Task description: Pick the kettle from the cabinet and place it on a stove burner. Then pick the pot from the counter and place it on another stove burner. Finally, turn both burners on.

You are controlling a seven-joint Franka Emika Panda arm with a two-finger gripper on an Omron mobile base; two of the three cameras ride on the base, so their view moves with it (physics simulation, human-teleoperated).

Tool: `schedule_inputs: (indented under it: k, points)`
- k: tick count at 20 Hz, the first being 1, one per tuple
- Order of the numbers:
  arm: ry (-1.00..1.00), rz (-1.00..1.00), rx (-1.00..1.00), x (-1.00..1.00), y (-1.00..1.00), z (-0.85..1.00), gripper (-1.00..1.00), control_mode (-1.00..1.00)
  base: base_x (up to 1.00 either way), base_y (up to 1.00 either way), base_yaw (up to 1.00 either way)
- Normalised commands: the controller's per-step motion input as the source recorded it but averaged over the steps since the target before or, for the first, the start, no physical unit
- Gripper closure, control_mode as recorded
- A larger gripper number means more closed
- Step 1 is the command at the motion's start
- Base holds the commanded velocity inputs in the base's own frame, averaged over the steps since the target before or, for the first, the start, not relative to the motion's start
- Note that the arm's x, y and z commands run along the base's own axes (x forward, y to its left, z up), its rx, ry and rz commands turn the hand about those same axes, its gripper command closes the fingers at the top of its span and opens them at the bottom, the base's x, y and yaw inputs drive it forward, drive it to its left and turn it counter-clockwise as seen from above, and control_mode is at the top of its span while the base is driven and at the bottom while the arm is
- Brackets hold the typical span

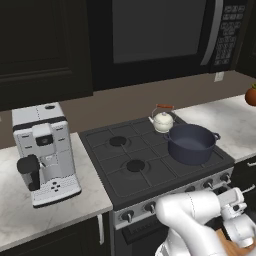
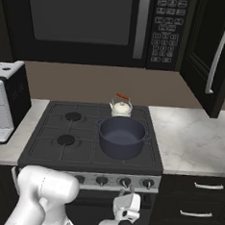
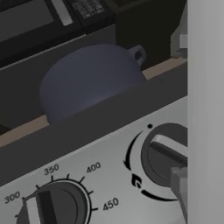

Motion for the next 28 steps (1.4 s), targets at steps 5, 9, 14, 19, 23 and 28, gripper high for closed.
schedule_inputs:
  k: [5,9,14,19,23,28]
  points:
    - [0.0,0.09,0.0,0.02,0.08,0.04,-1.0,-1.0,0.0,0.0,0.0]
    - [0.01,0.04,0.0,0.13,0.05,0.07,-1.0,-1.0,0.0,0.0,0.0]
    - [0.06,0.0,0.0,0.25,0.06,0.08,-1.0,-1.0,0.0,0.0,0.0]
    - [0.04,0.0,0.0,0.05,0.02,0.01,-1.0,-1.0,0.0,0.0,0.0]
    - [0.01,0.0,0.0,0.0,0.0,0.0,-1.0,-1.0,0.0,0.0,0.0]
    - [0.0,0.0,0.0,0.0,0.0,0.0,-1.0,-1.0,0.0,0.0,0.0]
